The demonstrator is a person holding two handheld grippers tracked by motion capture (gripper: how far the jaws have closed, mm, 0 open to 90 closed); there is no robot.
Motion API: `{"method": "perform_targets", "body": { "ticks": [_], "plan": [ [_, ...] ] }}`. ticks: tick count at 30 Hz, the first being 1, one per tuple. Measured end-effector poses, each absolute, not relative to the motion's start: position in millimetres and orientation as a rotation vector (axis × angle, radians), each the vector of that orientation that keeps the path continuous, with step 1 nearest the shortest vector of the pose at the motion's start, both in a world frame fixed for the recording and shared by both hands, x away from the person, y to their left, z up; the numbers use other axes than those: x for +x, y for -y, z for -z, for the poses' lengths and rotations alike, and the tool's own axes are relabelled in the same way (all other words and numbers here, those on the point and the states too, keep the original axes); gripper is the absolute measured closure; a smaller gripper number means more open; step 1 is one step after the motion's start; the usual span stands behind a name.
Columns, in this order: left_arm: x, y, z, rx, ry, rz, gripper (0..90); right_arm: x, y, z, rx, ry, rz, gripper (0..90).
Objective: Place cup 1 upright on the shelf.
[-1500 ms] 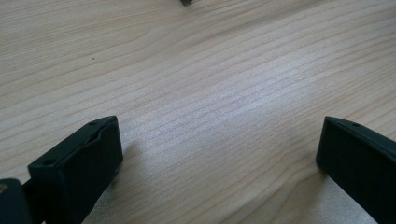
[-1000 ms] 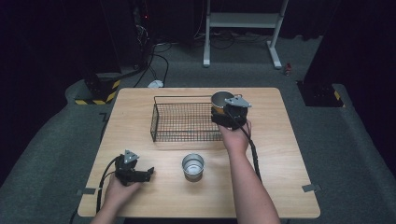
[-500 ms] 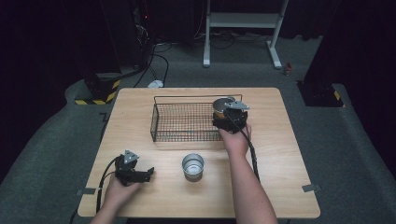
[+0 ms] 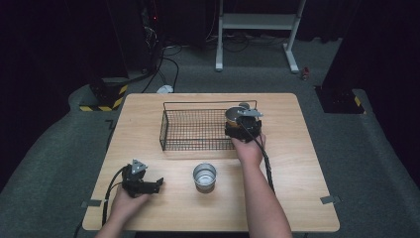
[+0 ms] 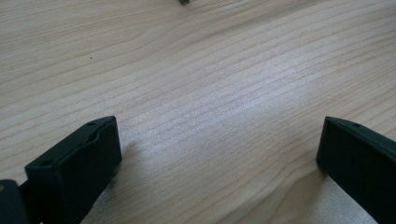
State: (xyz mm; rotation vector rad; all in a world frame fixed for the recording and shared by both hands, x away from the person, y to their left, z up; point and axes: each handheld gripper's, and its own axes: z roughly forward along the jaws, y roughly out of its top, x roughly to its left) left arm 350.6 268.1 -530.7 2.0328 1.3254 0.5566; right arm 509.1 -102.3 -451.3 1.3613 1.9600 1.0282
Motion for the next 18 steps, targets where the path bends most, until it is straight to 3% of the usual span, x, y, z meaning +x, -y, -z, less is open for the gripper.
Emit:
{"method": "perform_targets", "body": {
  "ticks": [18],
  "plan": [
    [349.7,-268.5,530.8,2.034,-1.320,-0.556,0.3,512.1,94.5,459.7,1.371,-1.983,-0.999,16.3]
  ]
}}
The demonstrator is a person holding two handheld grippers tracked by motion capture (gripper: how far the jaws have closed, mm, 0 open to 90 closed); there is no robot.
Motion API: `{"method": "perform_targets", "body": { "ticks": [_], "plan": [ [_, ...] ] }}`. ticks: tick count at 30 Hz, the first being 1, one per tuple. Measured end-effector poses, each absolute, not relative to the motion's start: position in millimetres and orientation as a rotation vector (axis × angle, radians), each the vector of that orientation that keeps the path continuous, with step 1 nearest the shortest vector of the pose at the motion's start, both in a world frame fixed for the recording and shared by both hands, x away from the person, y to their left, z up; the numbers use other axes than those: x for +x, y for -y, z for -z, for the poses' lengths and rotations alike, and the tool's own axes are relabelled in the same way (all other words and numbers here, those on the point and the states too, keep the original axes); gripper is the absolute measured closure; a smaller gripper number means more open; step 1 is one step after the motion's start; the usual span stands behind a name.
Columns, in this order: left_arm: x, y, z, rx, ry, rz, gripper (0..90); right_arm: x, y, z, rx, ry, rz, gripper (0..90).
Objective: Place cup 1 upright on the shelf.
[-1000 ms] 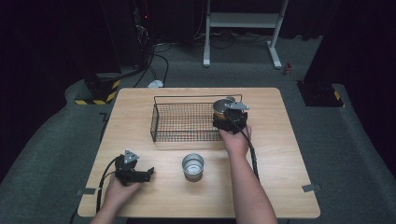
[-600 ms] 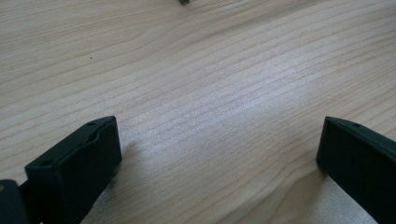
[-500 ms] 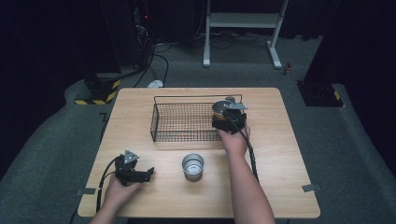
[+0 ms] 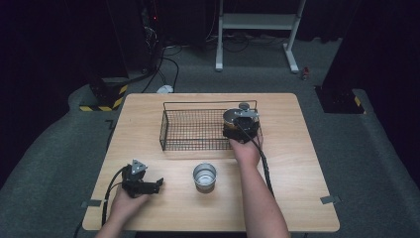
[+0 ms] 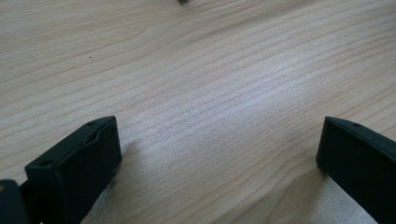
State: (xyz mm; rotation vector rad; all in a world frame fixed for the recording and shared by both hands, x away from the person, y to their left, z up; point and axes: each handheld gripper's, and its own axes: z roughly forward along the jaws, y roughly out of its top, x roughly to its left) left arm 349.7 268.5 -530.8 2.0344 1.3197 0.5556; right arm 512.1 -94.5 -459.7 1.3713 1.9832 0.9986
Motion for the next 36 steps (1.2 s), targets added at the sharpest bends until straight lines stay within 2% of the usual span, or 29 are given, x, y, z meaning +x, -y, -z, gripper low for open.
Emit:
{"method": "perform_targets", "body": {
  "ticks": [28,36],
  "plan": [
    [348.4,-268.7,530.9,2.034,-1.319,-0.554,0.2,514.5,94.9,464.8,1.336,-2.042,-0.925,15.9],
    [348.3,-268.7,530.9,2.034,-1.318,-0.553,0.3,513.9,98.2,462.5,1.365,-2.027,-0.921,10.0]
  ]
}}
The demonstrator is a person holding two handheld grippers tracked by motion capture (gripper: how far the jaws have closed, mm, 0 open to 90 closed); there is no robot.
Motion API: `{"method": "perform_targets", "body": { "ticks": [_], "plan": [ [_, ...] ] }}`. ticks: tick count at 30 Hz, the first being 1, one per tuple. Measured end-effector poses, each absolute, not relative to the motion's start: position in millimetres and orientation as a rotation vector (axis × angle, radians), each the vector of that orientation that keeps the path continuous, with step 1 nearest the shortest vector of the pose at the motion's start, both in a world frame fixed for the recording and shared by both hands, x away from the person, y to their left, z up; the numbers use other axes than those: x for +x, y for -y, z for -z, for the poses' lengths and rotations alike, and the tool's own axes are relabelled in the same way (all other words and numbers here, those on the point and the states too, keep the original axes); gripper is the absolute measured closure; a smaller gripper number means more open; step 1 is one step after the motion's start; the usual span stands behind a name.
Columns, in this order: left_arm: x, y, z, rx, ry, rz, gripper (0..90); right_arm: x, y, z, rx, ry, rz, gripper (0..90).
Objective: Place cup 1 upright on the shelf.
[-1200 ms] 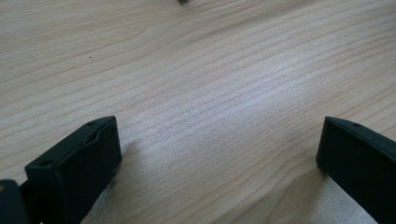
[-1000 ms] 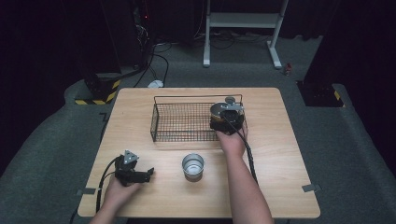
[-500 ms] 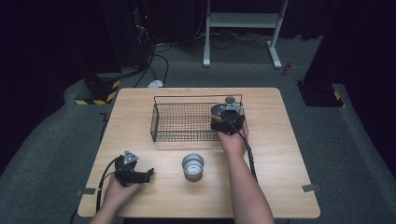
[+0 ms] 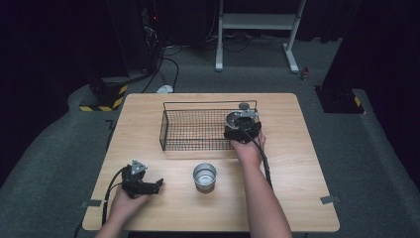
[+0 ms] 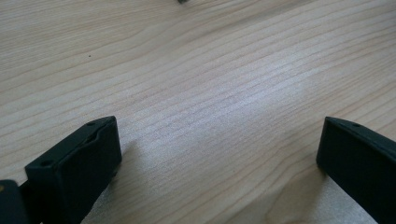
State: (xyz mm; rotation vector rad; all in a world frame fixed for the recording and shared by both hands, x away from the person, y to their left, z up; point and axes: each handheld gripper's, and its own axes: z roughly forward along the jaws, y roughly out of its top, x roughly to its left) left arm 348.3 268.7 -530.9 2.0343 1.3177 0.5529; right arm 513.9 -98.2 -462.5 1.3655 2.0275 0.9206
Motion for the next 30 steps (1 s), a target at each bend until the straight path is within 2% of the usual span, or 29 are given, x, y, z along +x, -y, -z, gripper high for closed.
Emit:
{"method": "perform_targets", "body": {
  "ticks": [12,30],
  "plan": [
    [348,-269,531,2.035,-1.315,-0.552,0.3,506,103,459,1.368,-2.017,-0.912,8.7],
    [348,-269,531,2.036,-1.315,-0.552,0.3,472,120,448,1.338,-1.987,-1.007,8.8]
  ]
}}
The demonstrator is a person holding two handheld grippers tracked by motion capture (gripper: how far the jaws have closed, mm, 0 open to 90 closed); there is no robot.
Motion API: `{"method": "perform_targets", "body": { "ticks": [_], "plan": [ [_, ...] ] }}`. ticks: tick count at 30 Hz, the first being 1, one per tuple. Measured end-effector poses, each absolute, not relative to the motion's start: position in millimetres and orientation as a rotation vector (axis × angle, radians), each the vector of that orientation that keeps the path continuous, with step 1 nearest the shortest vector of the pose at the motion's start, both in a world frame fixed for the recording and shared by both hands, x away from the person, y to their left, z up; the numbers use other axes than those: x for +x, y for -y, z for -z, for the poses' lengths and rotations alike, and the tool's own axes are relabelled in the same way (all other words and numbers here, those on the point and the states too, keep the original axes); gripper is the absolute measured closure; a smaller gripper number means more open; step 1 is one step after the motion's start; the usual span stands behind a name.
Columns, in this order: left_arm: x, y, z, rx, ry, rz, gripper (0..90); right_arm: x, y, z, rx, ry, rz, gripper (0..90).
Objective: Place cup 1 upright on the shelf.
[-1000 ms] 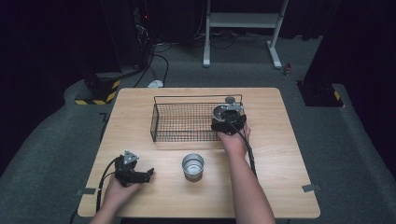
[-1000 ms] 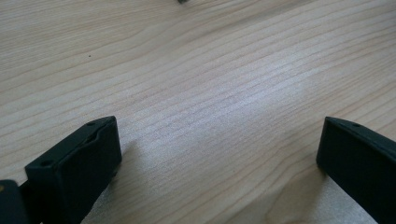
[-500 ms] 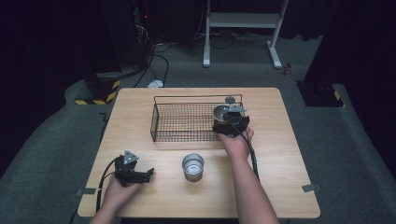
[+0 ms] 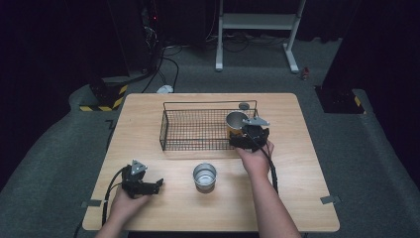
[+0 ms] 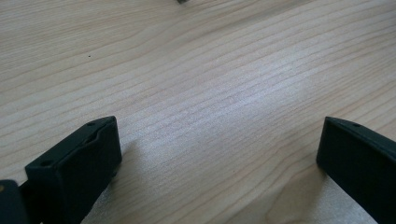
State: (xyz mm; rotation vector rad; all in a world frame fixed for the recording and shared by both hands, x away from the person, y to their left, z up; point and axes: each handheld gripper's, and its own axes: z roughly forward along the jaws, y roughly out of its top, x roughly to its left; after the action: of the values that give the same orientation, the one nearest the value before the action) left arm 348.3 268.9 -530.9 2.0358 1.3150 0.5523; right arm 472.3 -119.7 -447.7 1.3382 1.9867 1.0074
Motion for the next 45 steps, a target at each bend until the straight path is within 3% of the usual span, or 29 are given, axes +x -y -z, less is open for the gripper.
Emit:
{"method": "perform_targets", "body": {
  "ticks": [16,32,45],
  "plan": [
    [349,-268,531,2.042,-1.312,-0.554,0.4,418,148,446,1.313,-1.948,-1.082,10.5],
    [348,-268,531,2.044,-1.311,-0.559,0.5,365,180,490,1.291,-1.987,-0.970,12.4],
    [346,-268,531,2.037,-1.317,-0.553,0.6,356,184,524,1.411,-2.076,-0.850,13.6]
  ]
}}
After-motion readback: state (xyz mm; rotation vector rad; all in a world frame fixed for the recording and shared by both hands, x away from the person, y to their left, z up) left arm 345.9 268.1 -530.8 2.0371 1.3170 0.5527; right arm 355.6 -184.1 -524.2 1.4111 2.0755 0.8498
